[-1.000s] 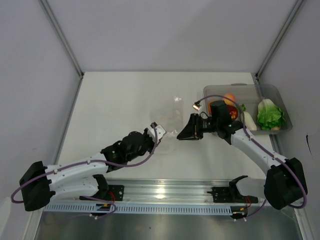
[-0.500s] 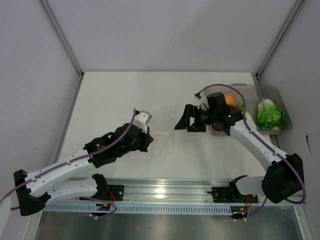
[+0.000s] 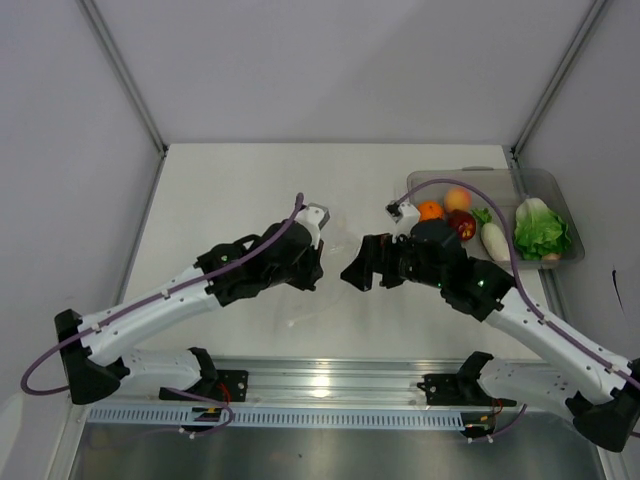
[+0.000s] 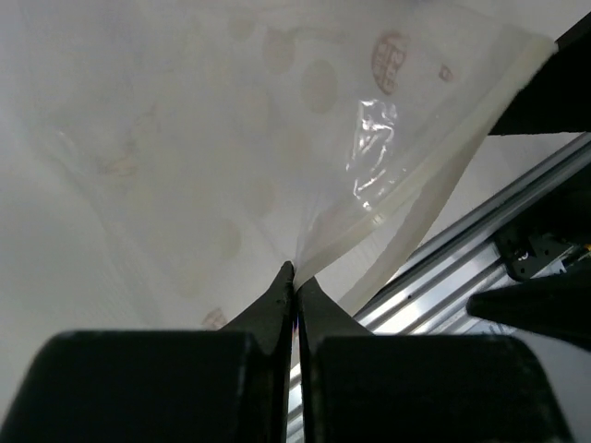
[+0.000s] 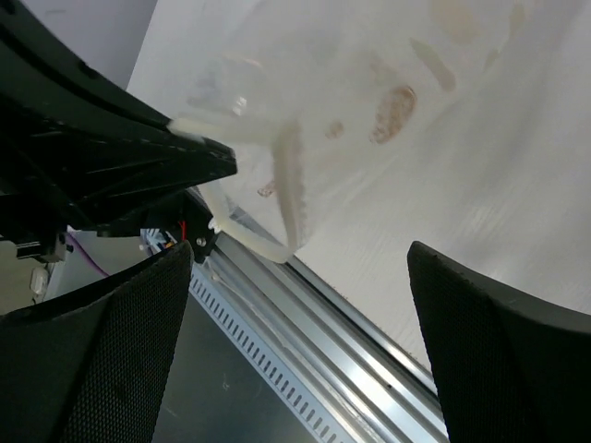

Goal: Place the food in the zip-top bag and seal the zipper
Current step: Open the zipper of the food storage bag.

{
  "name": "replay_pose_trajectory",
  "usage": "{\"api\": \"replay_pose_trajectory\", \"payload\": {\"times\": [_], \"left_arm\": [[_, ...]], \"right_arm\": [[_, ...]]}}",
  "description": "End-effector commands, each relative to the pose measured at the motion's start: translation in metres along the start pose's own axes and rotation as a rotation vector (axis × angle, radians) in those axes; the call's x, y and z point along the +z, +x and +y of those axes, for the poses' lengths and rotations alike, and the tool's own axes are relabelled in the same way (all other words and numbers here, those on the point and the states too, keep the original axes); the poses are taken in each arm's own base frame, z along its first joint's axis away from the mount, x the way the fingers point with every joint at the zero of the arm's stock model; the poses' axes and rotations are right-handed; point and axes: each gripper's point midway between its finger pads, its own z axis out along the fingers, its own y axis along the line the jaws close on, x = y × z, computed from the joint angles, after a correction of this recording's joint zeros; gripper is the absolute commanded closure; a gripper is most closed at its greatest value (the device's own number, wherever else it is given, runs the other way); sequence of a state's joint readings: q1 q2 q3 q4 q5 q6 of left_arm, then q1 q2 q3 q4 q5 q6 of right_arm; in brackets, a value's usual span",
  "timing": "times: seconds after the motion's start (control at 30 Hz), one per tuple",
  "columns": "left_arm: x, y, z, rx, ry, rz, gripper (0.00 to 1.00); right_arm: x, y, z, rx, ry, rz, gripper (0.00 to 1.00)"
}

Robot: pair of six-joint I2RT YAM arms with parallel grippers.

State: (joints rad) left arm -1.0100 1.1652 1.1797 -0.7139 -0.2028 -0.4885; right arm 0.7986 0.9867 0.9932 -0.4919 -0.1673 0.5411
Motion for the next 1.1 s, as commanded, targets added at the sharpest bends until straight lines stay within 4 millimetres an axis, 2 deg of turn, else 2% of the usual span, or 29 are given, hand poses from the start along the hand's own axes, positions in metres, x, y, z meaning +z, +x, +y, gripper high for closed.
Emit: {"api": "replay_pose_trajectory", "payload": {"times": [0.0, 0.07, 0.13, 0.17, 0.2, 0.3, 0.37, 0.47, 0.5, 0.57, 0.6, 0.77, 0.83, 0.9, 1.07], "left_arm": [[-0.003, 0.0, -0.012, -0.055, 0.039, 0.051, 0.99], [-0.002, 0.0, -0.018, -0.077, 0.053, 0.063, 1.0], [-0.001, 0.0, -0.019, -0.078, 0.056, 0.072, 0.99], [-0.003, -0.004, -0.02, -0.08, 0.058, 0.061, 0.99], [-0.004, -0.005, -0.02, -0.079, 0.056, 0.058, 0.99], [-0.012, -0.019, -0.024, -0.087, 0.075, 0.024, 0.99], [-0.012, -0.02, -0.025, -0.071, 0.084, 0.027, 1.0], [-0.009, -0.017, -0.024, -0.024, 0.087, 0.045, 1.0], [-0.007, -0.015, -0.023, -0.014, 0.085, 0.054, 0.99], [-0.004, -0.007, -0.018, 0.003, 0.078, 0.067, 1.0], [-0.004, -0.008, -0.018, 0.001, 0.08, 0.055, 0.99], [0.005, 0.005, -0.007, -0.015, 0.05, 0.048, 0.99], [0.008, 0.006, -0.005, -0.023, 0.04, 0.043, 0.99], [0.01, 0.006, -0.006, -0.028, 0.038, 0.047, 0.99], [0.017, 0.004, -0.013, -0.04, 0.059, 0.045, 0.78]], "right_arm": [[0.014, 0.007, -0.009, 0.008, 0.086, -0.024, 0.01], [0.023, 0.011, -0.009, -0.002, 0.111, 0.003, 0.01], [0.027, 0.005, -0.014, 0.003, 0.159, -0.014, 0.03], [0.03, 0.004, -0.02, 0.009, 0.193, -0.013, 0.04], [0.035, 0.007, -0.034, 0.013, 0.268, -0.009, 0.07], [0.044, 0.003, -0.045, 0.026, 0.335, -0.028, 0.14], [0.052, 0.002, -0.052, 0.021, 0.372, -0.037, 0.19], [0.058, -0.007, -0.048, 0.006, 0.361, -0.052, 0.38], [0.059, -0.013, -0.042, 0.002, 0.346, -0.062, 0.49], [0.062, -0.015, -0.037, 0.005, 0.332, -0.046, 0.62], [0.062, -0.014, -0.036, 0.011, 0.33, -0.034, 0.77], [0.066, -0.011, -0.019, 0.065, 0.265, -0.006, 0.95], [0.063, -0.011, -0.017, 0.064, 0.266, -0.009, 1.0], [0.06, -0.01, -0.015, 0.066, 0.269, -0.003, 1.0], [0.05, -0.009, -0.015, 0.076, 0.284, -0.006, 1.0]]}}
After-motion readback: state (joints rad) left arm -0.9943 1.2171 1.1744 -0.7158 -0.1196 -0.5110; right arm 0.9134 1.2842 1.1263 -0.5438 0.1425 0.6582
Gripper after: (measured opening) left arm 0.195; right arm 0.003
